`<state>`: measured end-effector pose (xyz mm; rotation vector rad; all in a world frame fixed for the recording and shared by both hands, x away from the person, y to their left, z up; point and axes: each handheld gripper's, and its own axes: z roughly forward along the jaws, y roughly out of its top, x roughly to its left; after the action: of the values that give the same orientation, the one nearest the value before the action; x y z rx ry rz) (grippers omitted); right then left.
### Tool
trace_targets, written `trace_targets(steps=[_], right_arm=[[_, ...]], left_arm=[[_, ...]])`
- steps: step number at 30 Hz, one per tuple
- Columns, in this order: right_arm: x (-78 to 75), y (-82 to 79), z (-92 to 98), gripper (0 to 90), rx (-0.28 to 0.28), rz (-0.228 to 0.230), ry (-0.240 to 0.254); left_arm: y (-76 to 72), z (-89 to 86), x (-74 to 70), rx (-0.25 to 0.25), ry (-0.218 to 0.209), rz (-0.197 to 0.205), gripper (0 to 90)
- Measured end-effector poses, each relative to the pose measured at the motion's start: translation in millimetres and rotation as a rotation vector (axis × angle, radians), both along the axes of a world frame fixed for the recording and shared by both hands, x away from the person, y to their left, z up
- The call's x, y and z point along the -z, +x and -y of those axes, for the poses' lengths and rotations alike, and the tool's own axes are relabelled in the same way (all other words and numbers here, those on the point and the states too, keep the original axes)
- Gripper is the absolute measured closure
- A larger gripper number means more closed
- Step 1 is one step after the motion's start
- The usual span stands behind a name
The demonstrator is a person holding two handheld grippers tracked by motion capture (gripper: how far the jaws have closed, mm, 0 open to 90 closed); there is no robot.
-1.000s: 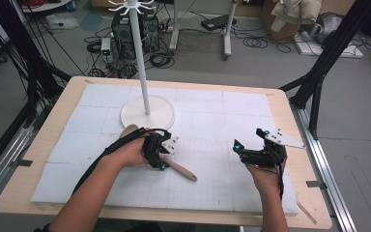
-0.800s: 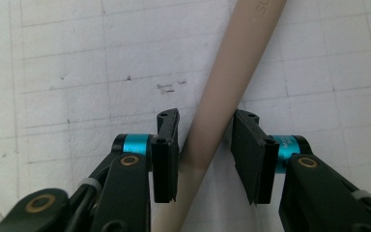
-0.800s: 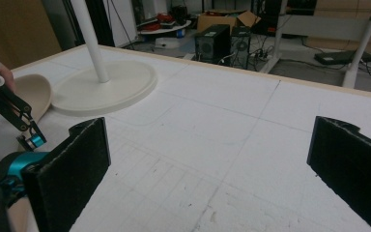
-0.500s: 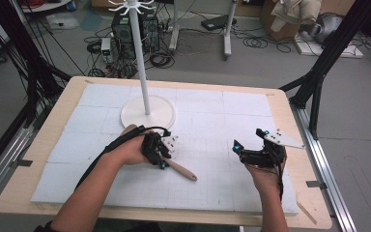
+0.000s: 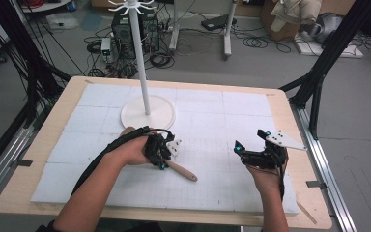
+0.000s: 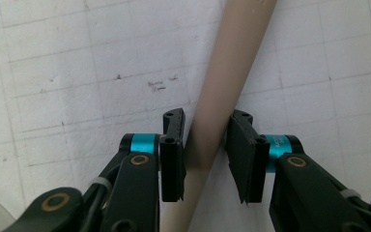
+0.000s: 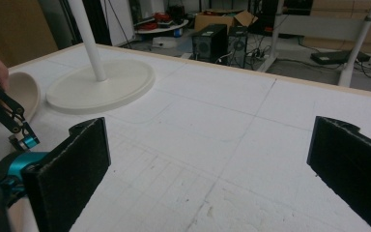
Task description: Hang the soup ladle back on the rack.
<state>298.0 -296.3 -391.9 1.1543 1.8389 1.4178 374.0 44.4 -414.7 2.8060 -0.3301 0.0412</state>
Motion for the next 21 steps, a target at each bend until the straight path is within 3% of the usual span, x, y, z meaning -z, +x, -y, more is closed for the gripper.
trace_targets(steps=[2, 3, 6, 10, 14, 17, 21], right_arm=[[0.6, -0.1, 0.7, 0.4, 0.001, 0.002, -0.001], [0.8, -0.6, 1.2, 0.3, 0.002, 0.002, 0.0], [1.0, -1.2, 0.9, 0.3, 0.005, -0.004, 0.0], [1.5, -0.2, 0.7, 0.4, 0.003, 0.003, -0.002], [1.2, 0.0, 0.9, 0.3, 0.007, 0.004, 0.001], [0.9, -0.5, 1.6, 0.4, 0.008, 0.006, 0.002], [0.8, -1.0, 1.5, 0.3, 0.011, 0.006, 0.004]], left_arm=[[-2.3, 1.6, -1.0, -0.004, 0.021, 0.007, 69.0], [-3.9, 3.7, -2.3, 0.003, 0.054, 0.017, 70.1], [-4.8, 6.0, -3.0, -0.004, 0.078, 0.016, 70.4], [-1.6, 7.4, -0.5, -0.039, 0.08, -0.008, 69.2], [5.4, 8.8, 0.2, -0.029, 0.087, -0.057, 68.6], [5.3, 9.0, 0.3, -0.016, 0.089, -0.054, 69.1], [0.9, 9.6, -0.7, 0.017, 0.094, -0.02, 71.0]])
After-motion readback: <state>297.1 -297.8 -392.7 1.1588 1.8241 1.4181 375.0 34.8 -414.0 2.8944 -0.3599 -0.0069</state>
